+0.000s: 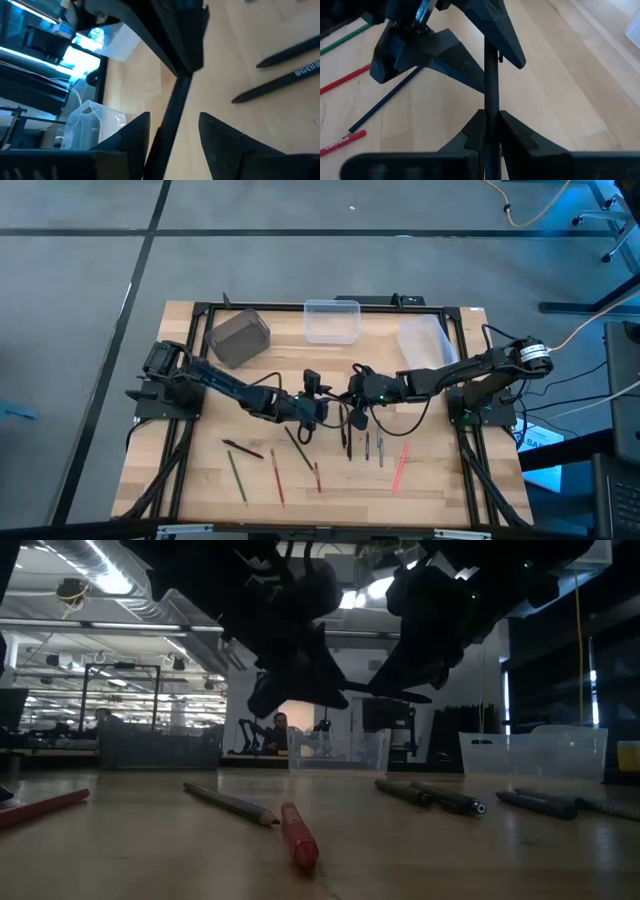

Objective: Sort crayons/erasers/pens/pencils in bins
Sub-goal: Put the center black pen into the black bin

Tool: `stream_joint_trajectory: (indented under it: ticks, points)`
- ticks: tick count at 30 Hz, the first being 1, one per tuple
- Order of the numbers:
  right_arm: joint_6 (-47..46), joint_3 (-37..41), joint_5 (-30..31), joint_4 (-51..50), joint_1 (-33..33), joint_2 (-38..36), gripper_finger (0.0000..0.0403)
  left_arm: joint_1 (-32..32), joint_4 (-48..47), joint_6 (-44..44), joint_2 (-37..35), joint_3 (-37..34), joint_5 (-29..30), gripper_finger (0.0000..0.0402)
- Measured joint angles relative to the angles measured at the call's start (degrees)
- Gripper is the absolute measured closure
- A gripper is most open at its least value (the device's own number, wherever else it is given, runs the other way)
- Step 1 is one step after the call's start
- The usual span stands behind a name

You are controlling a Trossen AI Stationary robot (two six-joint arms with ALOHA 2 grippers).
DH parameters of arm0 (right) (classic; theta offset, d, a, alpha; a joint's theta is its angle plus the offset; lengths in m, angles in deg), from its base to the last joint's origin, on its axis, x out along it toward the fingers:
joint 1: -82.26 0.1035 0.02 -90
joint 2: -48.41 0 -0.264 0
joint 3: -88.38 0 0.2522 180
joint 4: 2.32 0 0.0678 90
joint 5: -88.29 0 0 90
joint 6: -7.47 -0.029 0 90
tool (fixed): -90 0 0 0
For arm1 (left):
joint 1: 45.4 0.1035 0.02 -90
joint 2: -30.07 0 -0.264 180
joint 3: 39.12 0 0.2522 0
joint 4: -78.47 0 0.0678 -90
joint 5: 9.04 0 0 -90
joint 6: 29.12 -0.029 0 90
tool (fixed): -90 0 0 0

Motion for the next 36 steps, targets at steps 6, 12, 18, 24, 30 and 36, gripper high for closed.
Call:
stream_joint_trajectory:
  ticks: [6, 12, 18, 24, 30, 36]
  points:
    - [0.0, 0.0, 0.3, -0.4, 0.0, 0.0, 0.0353, -1.5, 0.0, -0.1, -0.5, 0.0, 3.4, 0.0287]
    - [0.0, 0.0, 0.8, -0.1, 0.0, 0.0, 0.0344, -1.6, -1.9, 0.3, -0.5, 0.0, 3.8, 0.0351]
    - [1.5, 0.0, 5.0, 0.0, 0.0, 0.0, 0.0301, -1.6, -2.5, 2.0, -0.5, 0.0, 6.1, 0.0390]
    - [3.5, 0.0, 12.8, -0.3, 0.1, -0.9, 0.0265, -1.5, -5.5, 6.8, -0.5, 0.0, 15.2, 0.0383]
    - [4.7, 0.0, 23.9, -3.9, 2.2, -5.9, 0.0245, -0.2, -19.5, 19.6, -3.1, 0.0, 20.6, 0.0384]
    - [-0.1, 0.0, 25.7, -12.9, 3.0, -9.5, 0.0240, 5.1, -50.8, 42.9, -13.7, 0.0, 19.7, 0.0383]
